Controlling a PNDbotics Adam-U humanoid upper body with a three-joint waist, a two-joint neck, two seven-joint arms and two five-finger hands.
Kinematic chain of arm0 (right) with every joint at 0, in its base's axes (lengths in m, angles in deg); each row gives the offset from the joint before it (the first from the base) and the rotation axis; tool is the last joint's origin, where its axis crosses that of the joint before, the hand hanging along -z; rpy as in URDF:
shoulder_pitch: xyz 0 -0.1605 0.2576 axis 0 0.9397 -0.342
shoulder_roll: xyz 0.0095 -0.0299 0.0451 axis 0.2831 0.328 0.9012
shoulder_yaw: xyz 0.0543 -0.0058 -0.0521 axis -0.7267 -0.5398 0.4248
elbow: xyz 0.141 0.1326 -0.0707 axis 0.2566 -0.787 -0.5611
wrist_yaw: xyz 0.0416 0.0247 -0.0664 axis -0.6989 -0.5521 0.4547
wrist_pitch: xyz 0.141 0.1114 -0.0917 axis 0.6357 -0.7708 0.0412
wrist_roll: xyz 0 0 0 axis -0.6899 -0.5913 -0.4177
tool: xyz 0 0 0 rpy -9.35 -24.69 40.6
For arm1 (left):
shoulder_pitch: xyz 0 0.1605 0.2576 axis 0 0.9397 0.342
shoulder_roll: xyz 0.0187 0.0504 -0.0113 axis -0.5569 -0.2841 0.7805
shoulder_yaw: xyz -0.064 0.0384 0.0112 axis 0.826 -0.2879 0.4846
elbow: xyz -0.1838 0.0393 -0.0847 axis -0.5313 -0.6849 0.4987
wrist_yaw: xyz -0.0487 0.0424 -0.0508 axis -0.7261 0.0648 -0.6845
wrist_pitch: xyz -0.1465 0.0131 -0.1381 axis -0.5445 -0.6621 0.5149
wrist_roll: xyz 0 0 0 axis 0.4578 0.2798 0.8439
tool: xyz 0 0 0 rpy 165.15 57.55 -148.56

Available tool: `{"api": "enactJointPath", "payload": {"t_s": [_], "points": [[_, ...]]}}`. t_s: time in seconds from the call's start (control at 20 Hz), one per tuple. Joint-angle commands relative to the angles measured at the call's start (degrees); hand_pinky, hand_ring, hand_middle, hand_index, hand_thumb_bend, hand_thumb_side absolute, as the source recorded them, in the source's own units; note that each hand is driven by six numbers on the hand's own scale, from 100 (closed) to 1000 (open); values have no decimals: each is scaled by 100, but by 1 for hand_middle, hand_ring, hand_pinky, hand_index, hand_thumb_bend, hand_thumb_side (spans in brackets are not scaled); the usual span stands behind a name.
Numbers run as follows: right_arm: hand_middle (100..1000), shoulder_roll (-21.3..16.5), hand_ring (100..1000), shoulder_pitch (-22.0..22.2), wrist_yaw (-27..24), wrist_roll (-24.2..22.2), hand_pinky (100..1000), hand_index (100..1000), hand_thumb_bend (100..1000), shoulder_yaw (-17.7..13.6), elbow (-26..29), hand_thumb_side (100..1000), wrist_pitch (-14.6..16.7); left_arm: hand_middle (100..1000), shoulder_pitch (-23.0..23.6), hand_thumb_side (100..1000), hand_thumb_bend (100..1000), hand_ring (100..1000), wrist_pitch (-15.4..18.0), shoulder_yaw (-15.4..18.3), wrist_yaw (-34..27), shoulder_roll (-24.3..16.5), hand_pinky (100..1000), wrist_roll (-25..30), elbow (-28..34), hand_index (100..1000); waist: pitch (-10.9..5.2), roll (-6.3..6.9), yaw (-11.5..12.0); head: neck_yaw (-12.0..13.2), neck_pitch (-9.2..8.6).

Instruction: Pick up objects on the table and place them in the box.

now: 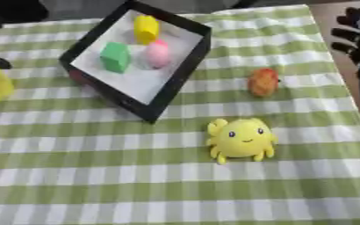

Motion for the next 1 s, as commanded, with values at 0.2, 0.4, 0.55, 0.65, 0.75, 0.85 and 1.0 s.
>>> {"api": "enactJointPath", "payload": {"t_s": [0.2,0.4,0.55,0.65,0.75,0.85,1.0], "points": [[816,-202,847,-18,-13,51,838,876,100,-86,122,841,-2,790,68,317,670,834,-90,125,-419,-362,850,253,-168,858,-131,-55,53,35,-87],[815,-211,847,0,-10,72,838,876,100,-85,129,841,-4,793,148,339,693,838,-240,99,-724,-405,855,408,-244,860,-132,-61,81,52,-82],[815,-209,847,7,-8,83,838,876,100,-81,134,841,-5,793,197,349,697,839,-329,71,-826,-419,856,463,-289,860,-133,-67,86,71,-93],[814,-206,847,9,-8,88,837,876,100,-82,138,841,-4,793,227,341,700,840,-371,57,-794,-414,856,452,-331,860,-130,-75,79,84,-105],[814,-203,847,11,-12,92,837,876,100,-83,141,842,-4,794,242,326,698,840,-393,54,-698,-391,854,399,-388,861,-124,-82,69,96,-122],[813,-197,847,14,-15,94,837,876,100,-82,144,843,-5,797,244,311,703,842,-402,65,-576,-345,853,287,-469,865,-111,-93,56,105,-145],[815,-191,847,16,-20,97,837,876,100,-84,147,844,-8,802,216,301,701,843,-389,104,-385,-247,851,71,-618,869,-82,-111,37,105,-167]]}}
